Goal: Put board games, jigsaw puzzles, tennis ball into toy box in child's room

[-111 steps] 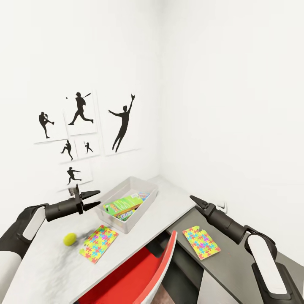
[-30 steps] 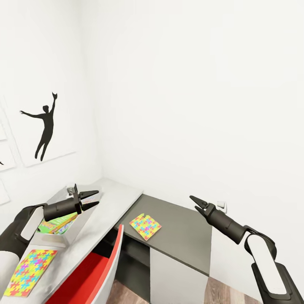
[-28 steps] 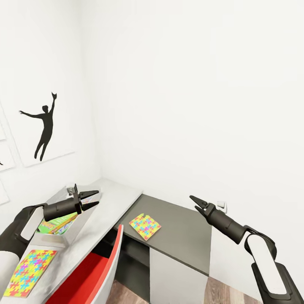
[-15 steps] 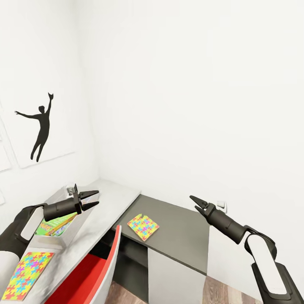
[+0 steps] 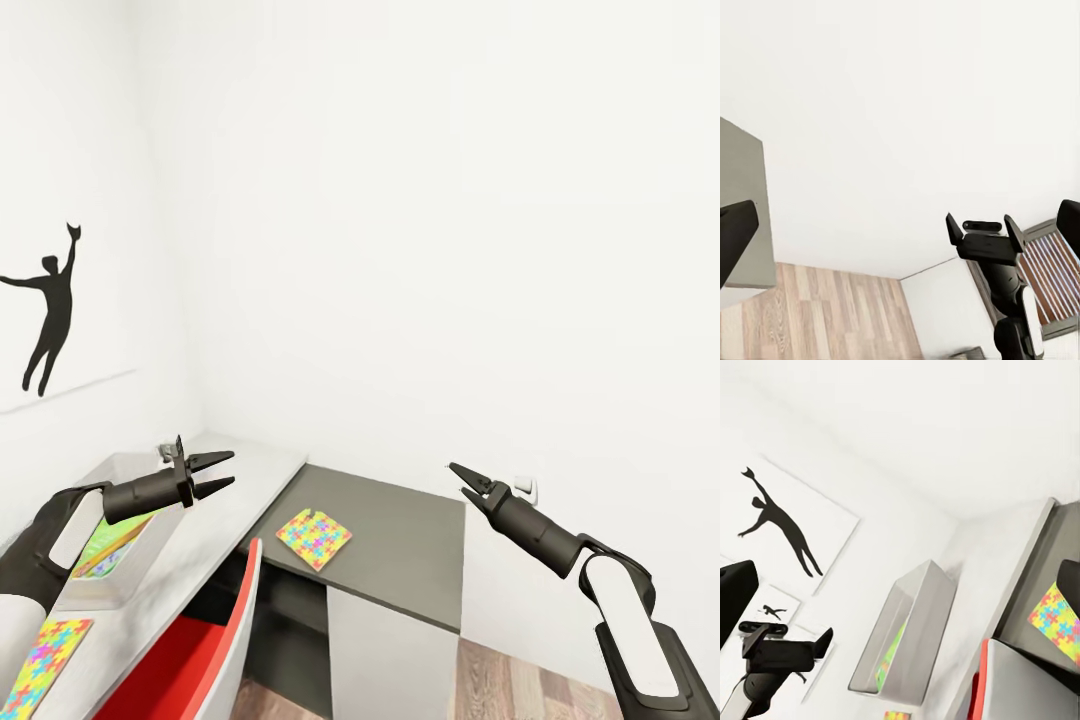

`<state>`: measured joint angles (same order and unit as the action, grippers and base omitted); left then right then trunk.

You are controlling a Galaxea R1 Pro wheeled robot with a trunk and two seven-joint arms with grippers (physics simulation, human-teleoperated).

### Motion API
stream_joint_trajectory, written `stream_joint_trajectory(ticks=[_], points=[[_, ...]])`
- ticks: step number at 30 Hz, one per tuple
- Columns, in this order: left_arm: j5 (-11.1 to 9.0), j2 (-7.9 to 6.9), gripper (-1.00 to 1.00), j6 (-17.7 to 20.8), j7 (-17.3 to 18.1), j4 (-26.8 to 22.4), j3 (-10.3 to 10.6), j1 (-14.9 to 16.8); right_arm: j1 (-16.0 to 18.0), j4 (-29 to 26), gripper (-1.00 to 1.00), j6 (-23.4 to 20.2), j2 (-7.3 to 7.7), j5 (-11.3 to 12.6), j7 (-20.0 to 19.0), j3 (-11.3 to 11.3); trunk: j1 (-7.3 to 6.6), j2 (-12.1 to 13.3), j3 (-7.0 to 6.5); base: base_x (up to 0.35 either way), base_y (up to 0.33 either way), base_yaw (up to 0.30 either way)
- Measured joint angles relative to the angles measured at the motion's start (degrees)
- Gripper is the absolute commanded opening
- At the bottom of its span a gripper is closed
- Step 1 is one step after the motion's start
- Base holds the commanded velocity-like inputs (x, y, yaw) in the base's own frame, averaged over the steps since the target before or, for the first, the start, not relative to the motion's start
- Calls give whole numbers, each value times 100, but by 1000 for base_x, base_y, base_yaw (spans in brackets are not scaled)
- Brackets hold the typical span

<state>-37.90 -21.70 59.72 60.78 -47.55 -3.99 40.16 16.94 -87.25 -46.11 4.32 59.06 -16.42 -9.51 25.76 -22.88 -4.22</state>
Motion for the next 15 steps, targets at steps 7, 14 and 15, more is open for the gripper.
stream_joint_trajectory(ticks=[7,14,15], points=[[0,0,100,0,0,0,0,0,-1,11,100,0,0,0,0,-6,0,0,-38,-2,1,-221],[0,0,100,-1,0,0,0,0,-2,12,100,0,3,0,0,-8,0,0,-75,0,0,-221],[0,0,100,-1,0,0,0,0,-2,12,100,0,2,0,0,-8,0,0,-81,0,0,-221]])
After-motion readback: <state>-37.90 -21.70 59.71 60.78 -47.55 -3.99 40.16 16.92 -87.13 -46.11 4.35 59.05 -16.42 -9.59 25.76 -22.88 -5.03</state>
